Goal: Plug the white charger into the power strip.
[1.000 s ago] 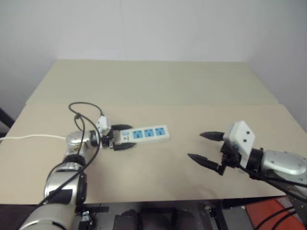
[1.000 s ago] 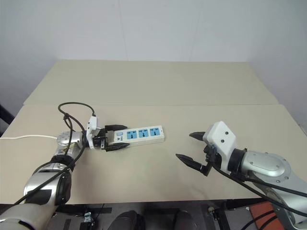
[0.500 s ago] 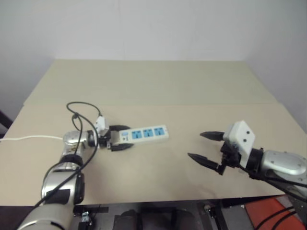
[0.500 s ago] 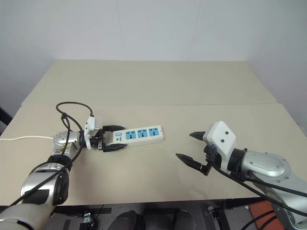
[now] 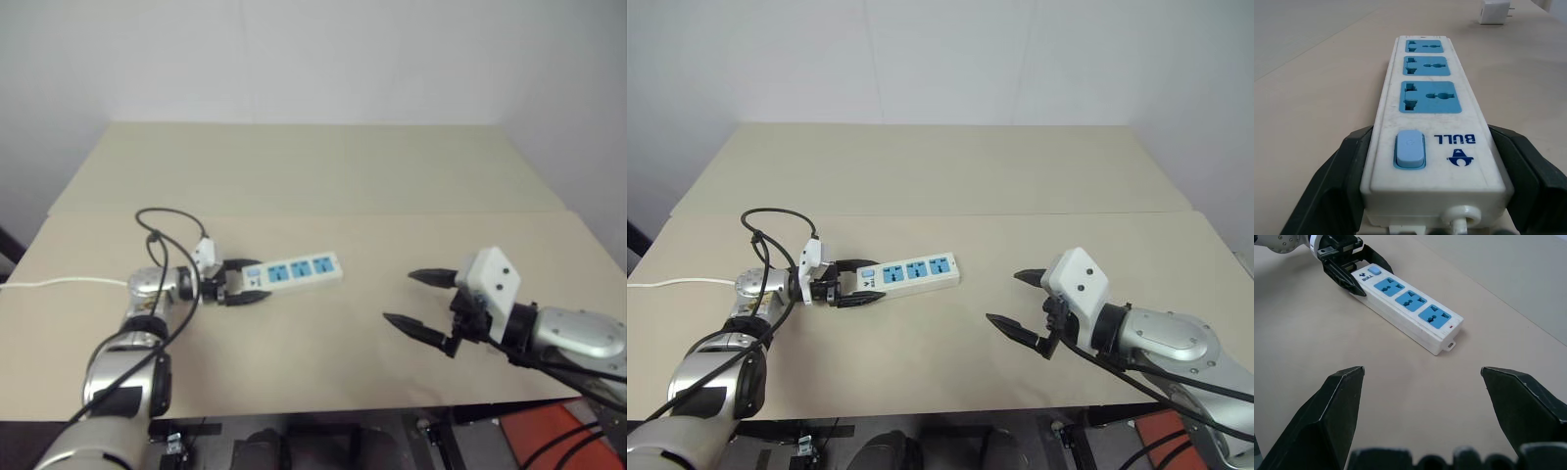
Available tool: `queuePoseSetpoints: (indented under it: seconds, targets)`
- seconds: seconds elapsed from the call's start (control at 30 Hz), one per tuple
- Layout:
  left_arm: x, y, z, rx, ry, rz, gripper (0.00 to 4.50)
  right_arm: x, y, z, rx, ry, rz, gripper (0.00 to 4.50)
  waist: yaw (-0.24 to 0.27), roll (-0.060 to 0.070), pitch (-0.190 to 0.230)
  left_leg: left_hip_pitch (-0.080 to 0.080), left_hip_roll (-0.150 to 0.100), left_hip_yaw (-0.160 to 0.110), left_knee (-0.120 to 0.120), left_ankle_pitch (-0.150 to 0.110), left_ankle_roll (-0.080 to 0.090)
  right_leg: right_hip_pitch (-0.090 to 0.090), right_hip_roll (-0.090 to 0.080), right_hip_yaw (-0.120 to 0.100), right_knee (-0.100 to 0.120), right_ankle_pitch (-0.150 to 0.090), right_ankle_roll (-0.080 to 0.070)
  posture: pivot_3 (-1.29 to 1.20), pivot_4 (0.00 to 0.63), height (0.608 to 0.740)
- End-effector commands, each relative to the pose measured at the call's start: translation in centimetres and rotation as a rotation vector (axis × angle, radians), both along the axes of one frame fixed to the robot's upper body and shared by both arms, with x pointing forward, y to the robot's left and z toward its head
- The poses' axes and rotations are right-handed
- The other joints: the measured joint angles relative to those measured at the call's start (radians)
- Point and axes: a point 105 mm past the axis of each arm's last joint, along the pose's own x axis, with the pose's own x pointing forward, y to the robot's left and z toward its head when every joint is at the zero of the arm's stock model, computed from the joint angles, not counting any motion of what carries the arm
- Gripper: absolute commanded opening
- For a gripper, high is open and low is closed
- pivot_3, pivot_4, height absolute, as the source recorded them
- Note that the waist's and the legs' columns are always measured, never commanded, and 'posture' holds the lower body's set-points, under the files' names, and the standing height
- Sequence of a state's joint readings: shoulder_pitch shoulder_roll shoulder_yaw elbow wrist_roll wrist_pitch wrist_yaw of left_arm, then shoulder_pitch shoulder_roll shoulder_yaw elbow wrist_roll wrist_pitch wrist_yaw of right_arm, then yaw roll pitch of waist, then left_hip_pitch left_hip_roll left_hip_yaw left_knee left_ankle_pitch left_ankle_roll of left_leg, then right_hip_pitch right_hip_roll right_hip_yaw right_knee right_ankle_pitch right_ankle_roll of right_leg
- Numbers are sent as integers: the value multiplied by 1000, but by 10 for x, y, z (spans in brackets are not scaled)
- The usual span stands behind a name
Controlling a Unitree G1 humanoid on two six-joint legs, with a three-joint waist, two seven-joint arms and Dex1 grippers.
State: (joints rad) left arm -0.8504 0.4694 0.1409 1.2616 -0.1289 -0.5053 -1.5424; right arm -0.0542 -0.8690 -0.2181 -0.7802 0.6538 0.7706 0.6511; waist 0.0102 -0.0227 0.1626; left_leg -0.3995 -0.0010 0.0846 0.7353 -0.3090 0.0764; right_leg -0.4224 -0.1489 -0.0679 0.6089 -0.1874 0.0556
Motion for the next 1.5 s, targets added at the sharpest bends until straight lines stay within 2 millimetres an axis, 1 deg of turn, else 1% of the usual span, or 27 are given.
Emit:
queuePoseSetpoints:
  seconds: [0.03, 0.23, 0.33, 0.4, 0.5, 0.6, 0.73, 0.8, 0.93, 1.0, 1.1, 1.2, 1.33, 1.5]
  targets:
    - [-4, 7, -12, 16, 41, 29, 3274, -3, 2, 6, 8, -27, 13, 4500, 0, 0, 0, 0, 0, 0, 0, 0, 0, 0, 0, 0, 0, 0, 0, 0, 150, 740]
    - [-8, 3, -6, -3, 26, -31, 3274, -3, 3, 7, 8, -24, 16, 4500, -1, 0, 0, 0, 0, 0, 0, 0, 0, 0, 0, 0, 0, 0, 0, 0, 150, 740]
    - [-10, -2, -4, 2, 9, -72, 3274, -3, -2, 8, -1, -16, 11, 4500, 0, 0, 0, -1, 0, 0, 0, 0, 0, 0, 0, 0, -1, 0, 0, 0, 150, 740]
    - [-10, -6, -4, 10, -1, -90, 3274, -1, -11, 9, -20, 17, -6, 4500, 0, 0, 0, -1, 0, 0, 0, 0, 0, -1, 0, 0, -1, 0, 0, 0, 150, 740]
    - [-13, -9, -7, 47, -10, -120, 3274, 3, -30, 9, -100, 118, -63, 4500, 2, 0, 0, -1, 0, 0, 0, 0, 0, 0, 0, 0, -1, 0, 0, 0, 150, 740]
    - [-16, -12, -9, 96, -36, -155, 3274, 12, -49, 18, -125, 200, -151, 4500, 1, 0, 0, -1, 0, 0, 0, -2, 4, 0, -1, 0, -1, 0, 0, 0, 150, 740]
    - [-16, -26, -4, 56, -88, -186, 3274, 34, -82, 30, -139, 320, -387, 4500, 3, 0, 0, -1, 0, 0, 0, -2, 3, -2, -3, 0, -3, 0, 0, 0, 150, 740]
    - [-17, -31, -4, 49, -101, -200, 3274, 41, -91, 34, -134, 355, -457, 4500, 5, 0, 0, -2, 0, 0, 0, -1, 2, -2, -4, -1, -7, 0, 0, 0, 150, 740]
    - [-20, -40, -6, 54, -124, -236, 3274, 51, -108, 34, -191, 375, -574, 4500, 5, 1, -1, -5, -1, 0, -1, -1, 1, -3, -5, -2, -10, 1, 0, 0, 150, 740]
    - [-23, -44, -8, 48, -127, -253, 3274, 52, -116, 28, -245, 427, -624, 4500, 5, 2, -1, -6, -1, 0, -1, -1, 1, -3, -5, -2, -12, 2, 2, 0, 150, 740]
    - [-26, -48, -12, 54, -130, -274, 3274, 53, -121, 21, -281, 495, -656, 4500, 2, 3, -2, -7, -2, 1, -1, -1, 2, -3, -5, -2, -14, 3, 3, 0, 150, 740]
    - [-28, -52, -13, 46, -131, -291, 3274, 55, -122, 13, -281, 572, -676, 4500, 2, 4, -2, -7, -2, 1, 0, -2, 3, -3, -5, -1, -15, 4, 4, 0, 150, 740]
    - [-30, -54, -13, 49, -133, -304, 3274, 60, -120, 11, -270, 615, -678, 4500, 2, 5, -3, -7, -2, 1, 0, -2, 3, -3, -5, -1, -15, 4, 4, 0, 150, 740]
    - [-31, -58, -14, 44, -132, -318, 3274, 65, -118, 3, -296, 648, -663, 4500, 3, 6, -3, -7, -2, 1, 0, -2, 3, -3, -5, -1, -14, 4, 4, 0, 150, 740]
